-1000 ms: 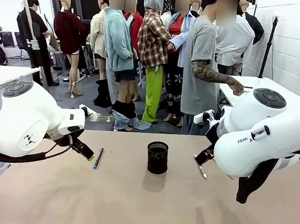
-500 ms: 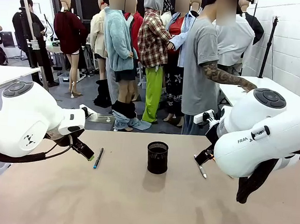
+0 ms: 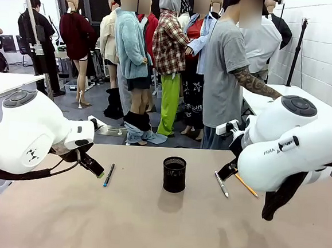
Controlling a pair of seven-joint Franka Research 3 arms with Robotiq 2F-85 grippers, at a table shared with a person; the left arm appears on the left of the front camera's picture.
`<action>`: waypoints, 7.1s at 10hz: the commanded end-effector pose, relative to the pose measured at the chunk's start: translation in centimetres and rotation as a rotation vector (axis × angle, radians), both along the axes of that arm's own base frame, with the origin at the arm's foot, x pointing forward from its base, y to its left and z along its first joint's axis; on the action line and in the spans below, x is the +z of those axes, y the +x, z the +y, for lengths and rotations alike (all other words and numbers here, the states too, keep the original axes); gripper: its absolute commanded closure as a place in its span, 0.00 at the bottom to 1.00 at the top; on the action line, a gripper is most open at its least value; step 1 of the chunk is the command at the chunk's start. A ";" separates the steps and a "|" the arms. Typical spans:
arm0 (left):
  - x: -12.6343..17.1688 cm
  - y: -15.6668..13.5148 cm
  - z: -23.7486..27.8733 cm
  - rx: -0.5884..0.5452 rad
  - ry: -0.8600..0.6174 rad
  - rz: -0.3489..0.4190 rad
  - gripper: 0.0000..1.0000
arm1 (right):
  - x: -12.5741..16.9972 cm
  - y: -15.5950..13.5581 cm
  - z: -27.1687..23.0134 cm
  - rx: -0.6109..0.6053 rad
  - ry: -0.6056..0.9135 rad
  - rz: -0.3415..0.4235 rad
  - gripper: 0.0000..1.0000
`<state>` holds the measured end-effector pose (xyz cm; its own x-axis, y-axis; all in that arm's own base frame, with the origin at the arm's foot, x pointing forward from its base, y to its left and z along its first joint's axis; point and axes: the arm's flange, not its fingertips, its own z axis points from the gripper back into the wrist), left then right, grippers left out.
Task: Place the pens into the pen holder.
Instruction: Pick up a writing instrument from the table and place it into the Pen holder.
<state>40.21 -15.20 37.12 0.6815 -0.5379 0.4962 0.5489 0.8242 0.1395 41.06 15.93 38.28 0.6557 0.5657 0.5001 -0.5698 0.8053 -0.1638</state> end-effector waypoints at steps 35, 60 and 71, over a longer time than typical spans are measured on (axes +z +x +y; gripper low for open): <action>0.0 0.0 0.1 0.002 -0.001 0.000 0.00 | 5.9 11.0 0.3 0.588 0.420 0.068 1.00; 0.0 0.0 0.1 0.002 -0.001 0.000 0.00 | -6.5 13.2 7.1 0.687 0.835 -0.105 0.38; 0.0 0.0 0.1 0.002 -0.001 0.000 0.00 | 8.1 13.8 2.1 0.273 0.015 0.112 0.38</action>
<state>40.20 -15.27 37.04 0.6814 -0.5398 0.4942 0.5500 0.8232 0.1409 54.02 16.37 43.30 0.4718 0.6933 0.5448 -0.7804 0.6159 -0.1079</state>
